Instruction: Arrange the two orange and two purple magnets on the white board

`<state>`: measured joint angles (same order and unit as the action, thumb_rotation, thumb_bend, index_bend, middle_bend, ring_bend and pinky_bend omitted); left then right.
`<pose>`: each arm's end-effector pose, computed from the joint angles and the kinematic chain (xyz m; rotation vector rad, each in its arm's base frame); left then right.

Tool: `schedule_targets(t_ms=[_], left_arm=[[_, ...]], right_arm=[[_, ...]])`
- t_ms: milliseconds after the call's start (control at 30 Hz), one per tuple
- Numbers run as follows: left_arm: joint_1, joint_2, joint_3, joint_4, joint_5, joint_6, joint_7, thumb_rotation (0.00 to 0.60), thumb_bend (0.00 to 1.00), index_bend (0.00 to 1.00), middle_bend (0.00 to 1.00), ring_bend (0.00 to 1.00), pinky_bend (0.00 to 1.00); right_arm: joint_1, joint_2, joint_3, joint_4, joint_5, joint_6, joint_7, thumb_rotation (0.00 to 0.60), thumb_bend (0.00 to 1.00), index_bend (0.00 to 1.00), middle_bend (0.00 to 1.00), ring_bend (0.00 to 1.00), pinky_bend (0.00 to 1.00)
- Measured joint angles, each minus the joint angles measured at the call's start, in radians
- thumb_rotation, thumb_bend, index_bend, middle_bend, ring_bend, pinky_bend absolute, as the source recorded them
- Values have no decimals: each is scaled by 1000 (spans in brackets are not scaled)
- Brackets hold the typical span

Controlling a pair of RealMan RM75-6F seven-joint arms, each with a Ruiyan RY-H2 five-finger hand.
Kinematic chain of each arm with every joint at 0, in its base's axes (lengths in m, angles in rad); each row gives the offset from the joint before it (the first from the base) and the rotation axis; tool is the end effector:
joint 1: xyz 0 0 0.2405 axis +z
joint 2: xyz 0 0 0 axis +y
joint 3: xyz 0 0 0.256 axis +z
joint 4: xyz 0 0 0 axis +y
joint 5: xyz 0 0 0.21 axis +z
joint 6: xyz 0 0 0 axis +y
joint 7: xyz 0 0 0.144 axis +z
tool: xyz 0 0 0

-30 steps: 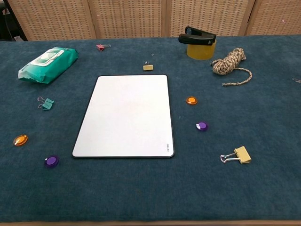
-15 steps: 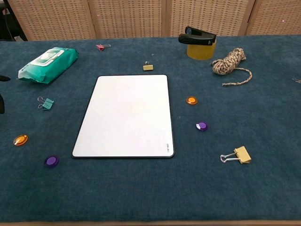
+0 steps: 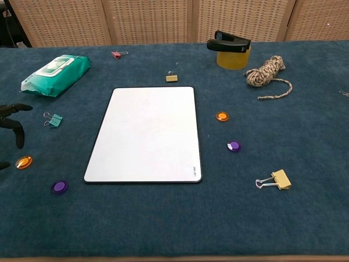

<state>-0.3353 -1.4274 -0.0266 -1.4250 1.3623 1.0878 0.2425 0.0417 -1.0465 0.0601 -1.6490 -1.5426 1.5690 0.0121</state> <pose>-0.2939 0.2421 0.0226 -1.7515 -0.9895 -0.6723 -0.3047 -0.1691 0.1885 1.3536 -0.8225 0.9403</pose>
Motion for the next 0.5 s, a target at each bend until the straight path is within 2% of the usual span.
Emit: schedule_targets(t_ms=[500], left_arm=[[-14,-30,6,3,-36,-14,34,600,261,494,0,0,0]], right_arm=[[-2,5,1,-5,-1,-7,8,600,0,0,0,0,0]])
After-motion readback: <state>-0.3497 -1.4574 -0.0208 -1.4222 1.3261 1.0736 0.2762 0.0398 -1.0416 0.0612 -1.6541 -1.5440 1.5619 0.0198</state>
